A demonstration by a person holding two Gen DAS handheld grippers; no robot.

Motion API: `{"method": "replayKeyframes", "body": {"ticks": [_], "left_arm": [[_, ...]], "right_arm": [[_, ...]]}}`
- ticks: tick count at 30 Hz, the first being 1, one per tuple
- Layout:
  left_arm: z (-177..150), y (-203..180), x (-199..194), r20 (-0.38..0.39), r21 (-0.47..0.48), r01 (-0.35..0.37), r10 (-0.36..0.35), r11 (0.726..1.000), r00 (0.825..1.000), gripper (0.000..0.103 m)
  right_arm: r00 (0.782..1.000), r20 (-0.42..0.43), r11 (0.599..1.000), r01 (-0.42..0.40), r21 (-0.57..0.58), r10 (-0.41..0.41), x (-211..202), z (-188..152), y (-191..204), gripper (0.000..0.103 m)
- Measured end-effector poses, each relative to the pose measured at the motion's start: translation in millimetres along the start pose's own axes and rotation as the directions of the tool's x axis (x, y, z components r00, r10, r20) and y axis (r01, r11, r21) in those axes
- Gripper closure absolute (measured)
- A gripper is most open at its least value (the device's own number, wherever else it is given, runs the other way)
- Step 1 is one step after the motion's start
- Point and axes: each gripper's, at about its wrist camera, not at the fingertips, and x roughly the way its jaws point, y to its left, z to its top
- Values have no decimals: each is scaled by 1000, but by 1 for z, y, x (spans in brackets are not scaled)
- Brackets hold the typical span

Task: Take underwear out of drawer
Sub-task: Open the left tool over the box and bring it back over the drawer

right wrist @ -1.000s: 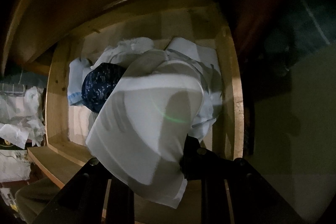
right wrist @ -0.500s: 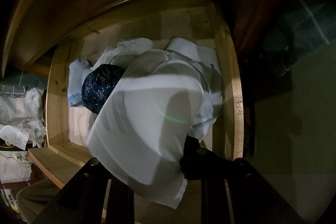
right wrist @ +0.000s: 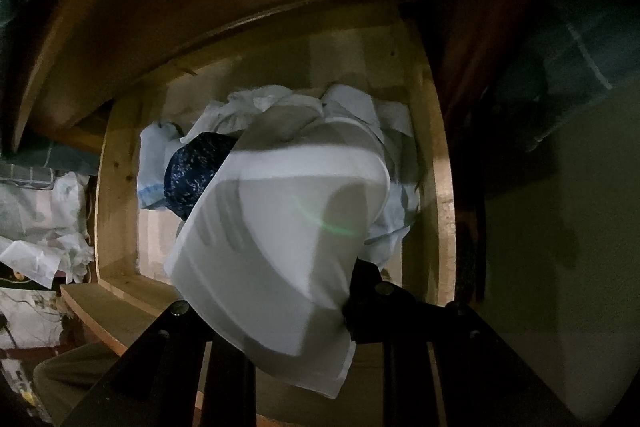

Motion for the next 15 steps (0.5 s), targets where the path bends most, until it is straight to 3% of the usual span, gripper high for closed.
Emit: {"method": "replayKeyframes", "body": {"ticks": [6, 12, 15], "left_arm": [[-70, 6, 7, 1, 8, -39, 38, 999, 999, 51], [-134, 21, 53, -110, -58, -82, 75, 995, 991, 50], [-156, 28, 72, -129, -69, -119, 109, 991, 986, 50]], "right_arm": [[999, 34, 1000, -20, 0, 20, -10, -1, -2, 85], [996, 81, 999, -19, -35, 22, -22, -3, 0, 85], [992, 123, 998, -2, -65, 10, -30, -5, 5, 85]]}}
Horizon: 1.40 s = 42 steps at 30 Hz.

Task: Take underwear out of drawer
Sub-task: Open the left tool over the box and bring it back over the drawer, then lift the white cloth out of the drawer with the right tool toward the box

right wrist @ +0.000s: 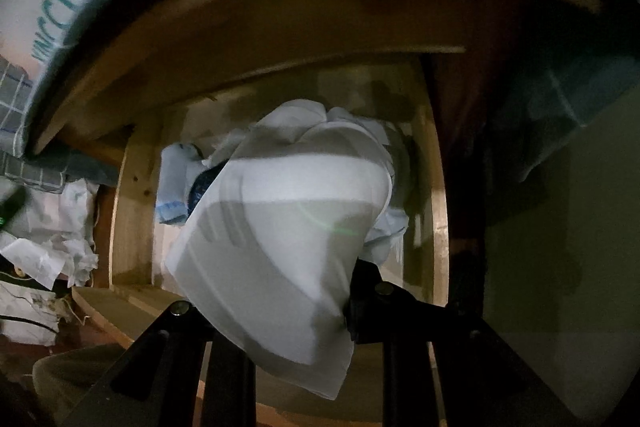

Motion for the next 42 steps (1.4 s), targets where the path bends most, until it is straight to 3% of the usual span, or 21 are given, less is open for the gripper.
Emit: {"method": "replayKeyframes", "body": {"ticks": [7, 10, 17, 24, 27, 42], "left_arm": [[-25, 22, 24, -37, -83, -8, 5, 997, 999, 50], [-27, 27, 31, -52, -71, -61, 57, 996, 997, 50], [-24, 34, 32, -49, -90, -40, 36, 995, 998, 50], [-23, 39, 32, -51, -134, -26, 19, 991, 999, 50], [-23, 41, 33, -58, -142, -18, 10, 990, 998, 50], [-24, 26, 28, -45, -77, -24, 20, 997, 999, 50]], "right_arm": [[998, 42, 997, 48, -53, -46, -12, -4, 10, 85], [998, 41, 997, 56, -58, -54, -13, -5, 15, 85], [996, 47, 994, 73, -86, -70, -23, -9, 27, 85], [999, 47, 996, 15, -88, -11, -48, -12, 39, 85], [998, 64, 992, 27, -120, -19, -60, -13, 50, 85], [992, 127, 981, -3, -192, 28, -122, -24, 86, 85]]}}
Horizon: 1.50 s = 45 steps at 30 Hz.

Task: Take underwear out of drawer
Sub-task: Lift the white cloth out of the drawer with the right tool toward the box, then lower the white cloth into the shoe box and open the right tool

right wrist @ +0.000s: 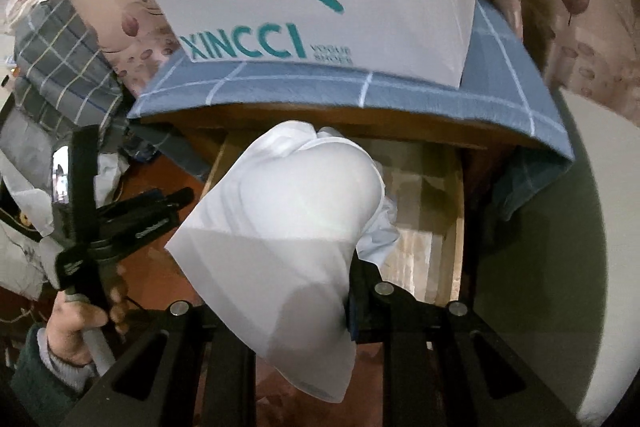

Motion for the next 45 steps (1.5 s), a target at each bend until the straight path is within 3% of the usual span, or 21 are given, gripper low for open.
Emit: {"method": "replayKeyframes", "body": {"ticks": [5, 7, 14, 18, 29, 34, 38, 45], "left_arm": [[0, 1, 2, -13, -8, 10, -10, 1000, 1000, 50], [0, 0, 3, -17, -1, 9, -9, 1000, 1000, 50], [-1, -1, 3, -16, 0, 4, -4, 1000, 1000, 50], [-1, 0, 4, -20, -14, 8, -8, 1000, 1000, 50], [2, 1, 6, -35, -17, 19, -20, 1000, 999, 50], [2, 4, 8, -41, -34, 22, -24, 999, 999, 50], [2, 5, 7, -42, -41, 30, -32, 999, 999, 50], [2, 4, 9, -44, -44, 35, -37, 998, 998, 50]], "right_arm": [[999, 48, 1000, -14, -19, 15, -24, 5, 12, 87], [998, 55, 999, 21, -41, -19, -26, 7, 18, 90], [1000, 4, 1000, 25, 6, -25, 8, 10, 11, 96], [999, 18, 999, 29, 29, -30, 13, 12, 6, 96], [985, 163, 997, 61, -38, -54, -53, 44, 35, 97], [970, 237, 996, 67, -55, -52, -98, 69, 50, 96], [945, 315, 991, 110, -74, -81, -133, 101, 59, 97], [876, 460, 981, 188, -49, -145, -182, 189, 67, 96]]}}
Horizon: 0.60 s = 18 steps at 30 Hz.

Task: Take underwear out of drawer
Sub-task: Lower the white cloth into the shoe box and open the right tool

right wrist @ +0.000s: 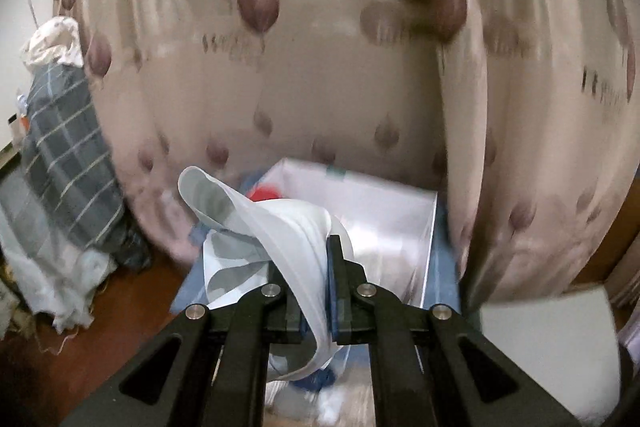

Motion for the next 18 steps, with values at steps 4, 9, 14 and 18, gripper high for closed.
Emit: {"method": "replayKeyframes", "body": {"ticks": [4, 9, 14, 18], "left_arm": [[1, 0, 2, -6, -2, 1, -1, 1000, 1000, 50], [1, 0, 3, -9, -2, 6, -6, 1000, 1000, 50], [2, -1, 6, -14, 0, 9, -9, 1000, 1000, 50], [3, -5, 6, -6, 20, 6, -5, 1000, 1000, 50]], "right_arm": [[997, 59, 998, 60, -36, -57, 15, 40, 3, 96], [992, 38, 991, 119, -68, -117, 68, 49, 6, 96], [974, -84, 969, 194, -151, -208, 151, 11, 5, 96], [943, -237, 964, 192, -183, -233, 209, -33, -2, 96]]}}
